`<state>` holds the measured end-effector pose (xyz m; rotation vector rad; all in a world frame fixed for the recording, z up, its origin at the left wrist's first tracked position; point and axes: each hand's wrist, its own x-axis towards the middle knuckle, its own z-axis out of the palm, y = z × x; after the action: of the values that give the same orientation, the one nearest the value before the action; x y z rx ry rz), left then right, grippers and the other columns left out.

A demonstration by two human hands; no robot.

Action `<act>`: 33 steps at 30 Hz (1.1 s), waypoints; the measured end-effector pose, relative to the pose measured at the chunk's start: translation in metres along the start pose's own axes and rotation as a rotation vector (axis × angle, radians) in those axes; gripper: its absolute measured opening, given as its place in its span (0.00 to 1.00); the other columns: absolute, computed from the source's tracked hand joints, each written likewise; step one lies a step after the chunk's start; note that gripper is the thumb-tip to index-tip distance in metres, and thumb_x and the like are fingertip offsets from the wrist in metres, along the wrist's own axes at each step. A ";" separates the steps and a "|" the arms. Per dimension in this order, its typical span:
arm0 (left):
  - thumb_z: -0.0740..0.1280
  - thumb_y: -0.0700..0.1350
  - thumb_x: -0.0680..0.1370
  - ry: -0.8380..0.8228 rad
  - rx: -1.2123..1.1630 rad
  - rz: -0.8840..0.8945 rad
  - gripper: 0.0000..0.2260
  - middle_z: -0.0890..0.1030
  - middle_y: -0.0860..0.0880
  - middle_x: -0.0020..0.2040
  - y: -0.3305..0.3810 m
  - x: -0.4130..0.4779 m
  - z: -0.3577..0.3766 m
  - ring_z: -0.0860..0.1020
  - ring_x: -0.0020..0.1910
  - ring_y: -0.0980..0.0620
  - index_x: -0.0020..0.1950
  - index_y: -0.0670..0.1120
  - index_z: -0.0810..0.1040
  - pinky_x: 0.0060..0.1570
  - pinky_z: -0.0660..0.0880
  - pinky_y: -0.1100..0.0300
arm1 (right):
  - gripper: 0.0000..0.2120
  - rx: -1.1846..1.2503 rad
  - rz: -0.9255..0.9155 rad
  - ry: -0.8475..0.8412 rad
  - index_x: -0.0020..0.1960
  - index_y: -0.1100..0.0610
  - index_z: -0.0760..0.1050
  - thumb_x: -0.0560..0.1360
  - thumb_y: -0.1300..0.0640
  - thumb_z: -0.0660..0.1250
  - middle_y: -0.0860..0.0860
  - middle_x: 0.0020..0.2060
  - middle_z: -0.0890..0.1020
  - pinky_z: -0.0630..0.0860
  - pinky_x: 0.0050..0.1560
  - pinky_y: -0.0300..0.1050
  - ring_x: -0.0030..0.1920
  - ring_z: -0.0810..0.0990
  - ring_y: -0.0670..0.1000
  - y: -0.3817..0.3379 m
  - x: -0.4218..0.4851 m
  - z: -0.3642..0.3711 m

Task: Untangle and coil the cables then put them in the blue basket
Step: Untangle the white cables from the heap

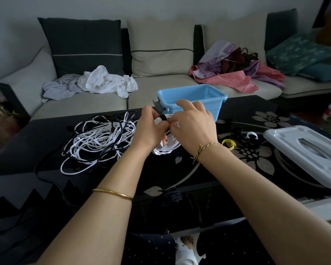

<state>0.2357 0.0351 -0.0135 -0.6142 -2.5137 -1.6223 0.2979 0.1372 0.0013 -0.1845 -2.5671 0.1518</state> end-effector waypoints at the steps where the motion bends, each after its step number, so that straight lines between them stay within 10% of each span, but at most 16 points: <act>1: 0.61 0.36 0.74 0.004 -0.008 0.000 0.08 0.75 0.47 0.27 -0.001 0.001 0.000 0.73 0.22 0.53 0.43 0.47 0.63 0.27 0.68 0.61 | 0.12 -0.009 -0.003 -0.005 0.53 0.50 0.81 0.77 0.52 0.60 0.47 0.67 0.69 0.67 0.55 0.50 0.64 0.66 0.55 0.000 0.000 0.001; 15: 0.61 0.37 0.71 -0.019 -0.059 -0.043 0.11 0.77 0.41 0.33 -0.005 0.003 0.000 0.76 0.28 0.49 0.50 0.32 0.70 0.28 0.69 0.61 | 0.10 0.401 0.122 -0.207 0.51 0.52 0.82 0.71 0.51 0.71 0.46 0.71 0.65 0.63 0.67 0.52 0.71 0.58 0.53 0.011 0.006 0.010; 19: 0.59 0.34 0.76 -0.066 -0.097 -0.040 0.07 0.76 0.44 0.31 -0.001 -0.001 0.001 0.74 0.26 0.50 0.46 0.45 0.63 0.26 0.70 0.60 | 0.08 0.422 0.092 -0.195 0.44 0.58 0.82 0.73 0.54 0.69 0.48 0.68 0.70 0.63 0.64 0.47 0.69 0.61 0.53 0.017 0.008 0.010; 23: 0.60 0.37 0.76 -0.088 -0.077 -0.020 0.04 0.78 0.45 0.33 -0.004 0.001 -0.003 0.76 0.27 0.50 0.48 0.43 0.65 0.32 0.72 0.56 | 0.18 0.515 0.098 -0.227 0.35 0.71 0.73 0.77 0.58 0.62 0.61 0.45 0.77 0.65 0.48 0.43 0.48 0.74 0.56 0.020 0.013 0.005; 27: 0.60 0.38 0.78 -0.112 -0.056 0.016 0.05 0.78 0.45 0.36 -0.004 -0.001 -0.001 0.75 0.25 0.53 0.50 0.43 0.63 0.28 0.71 0.60 | 0.21 0.528 0.098 -0.197 0.30 0.62 0.62 0.79 0.55 0.59 0.58 0.30 0.66 0.58 0.35 0.43 0.32 0.63 0.52 0.020 0.013 0.001; 33: 0.55 0.35 0.78 -0.153 0.033 0.061 0.05 0.77 0.43 0.40 0.001 -0.005 0.006 0.73 0.27 0.51 0.52 0.42 0.62 0.24 0.70 0.60 | 0.24 0.245 0.128 -0.060 0.27 0.58 0.63 0.78 0.48 0.58 0.51 0.40 0.70 0.66 0.47 0.49 0.49 0.64 0.54 0.015 0.009 -0.008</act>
<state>0.2411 0.0394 -0.0166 -0.8323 -2.5925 -1.5654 0.2959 0.1544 0.0102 -0.2543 -2.5683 0.5240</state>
